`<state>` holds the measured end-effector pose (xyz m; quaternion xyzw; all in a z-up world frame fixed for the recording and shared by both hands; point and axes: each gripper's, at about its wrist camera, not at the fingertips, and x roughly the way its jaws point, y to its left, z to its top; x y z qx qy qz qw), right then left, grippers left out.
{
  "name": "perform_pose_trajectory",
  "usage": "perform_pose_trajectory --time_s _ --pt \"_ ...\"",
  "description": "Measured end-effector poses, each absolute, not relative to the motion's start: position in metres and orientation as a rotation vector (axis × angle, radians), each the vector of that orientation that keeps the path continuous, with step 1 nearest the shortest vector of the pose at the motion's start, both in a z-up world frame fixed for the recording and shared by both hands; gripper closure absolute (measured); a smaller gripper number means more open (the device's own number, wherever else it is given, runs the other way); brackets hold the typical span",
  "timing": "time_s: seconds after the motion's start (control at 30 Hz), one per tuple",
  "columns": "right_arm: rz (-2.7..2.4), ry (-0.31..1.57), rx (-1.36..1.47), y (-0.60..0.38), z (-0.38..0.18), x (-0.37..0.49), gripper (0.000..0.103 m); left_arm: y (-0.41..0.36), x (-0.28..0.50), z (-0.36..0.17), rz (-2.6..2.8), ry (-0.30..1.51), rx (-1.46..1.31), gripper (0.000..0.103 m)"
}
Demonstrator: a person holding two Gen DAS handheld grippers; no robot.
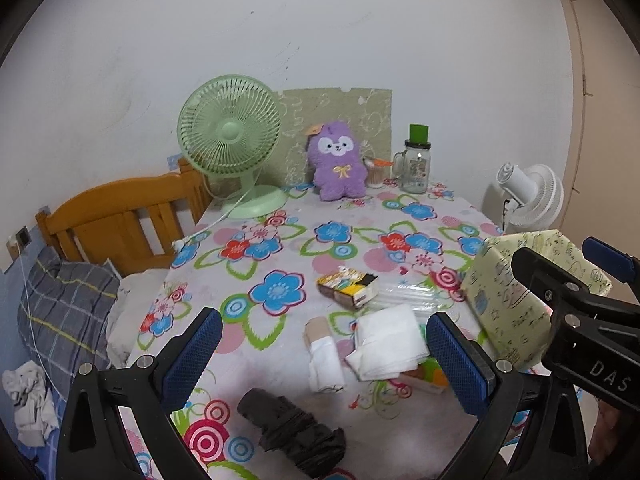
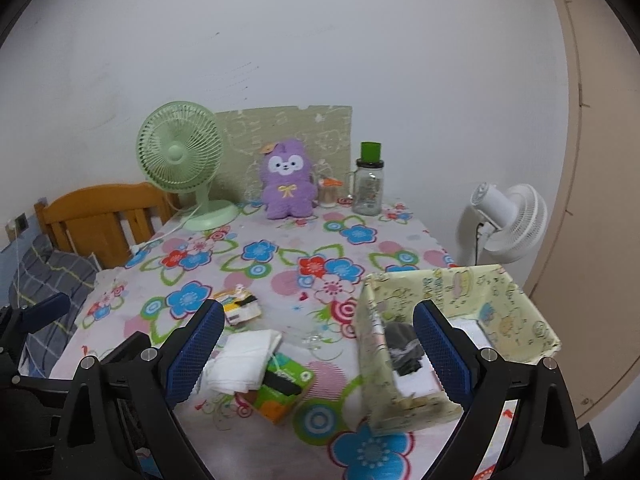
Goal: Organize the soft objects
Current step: 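Lower the left tool onto the black cloth bundle and close it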
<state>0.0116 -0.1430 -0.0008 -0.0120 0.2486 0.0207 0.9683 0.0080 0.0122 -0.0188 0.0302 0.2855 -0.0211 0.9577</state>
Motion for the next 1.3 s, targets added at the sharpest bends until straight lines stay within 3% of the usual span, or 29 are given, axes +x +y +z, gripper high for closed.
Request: perform_pose_trajectory --time_s 1.13,1.3 --pt "0.121 0.663 -0.055 -0.093 -0.099 0.042 0.006 0.051 0.029 -0.118 -0.032 0.797 -0.006 0.000" --pt "0.124 0.684 -0.074 -0.089 -0.108 0.043 0.006 0.050 0.030 -0.129 -0.033 0.815 -0.007 0.005"
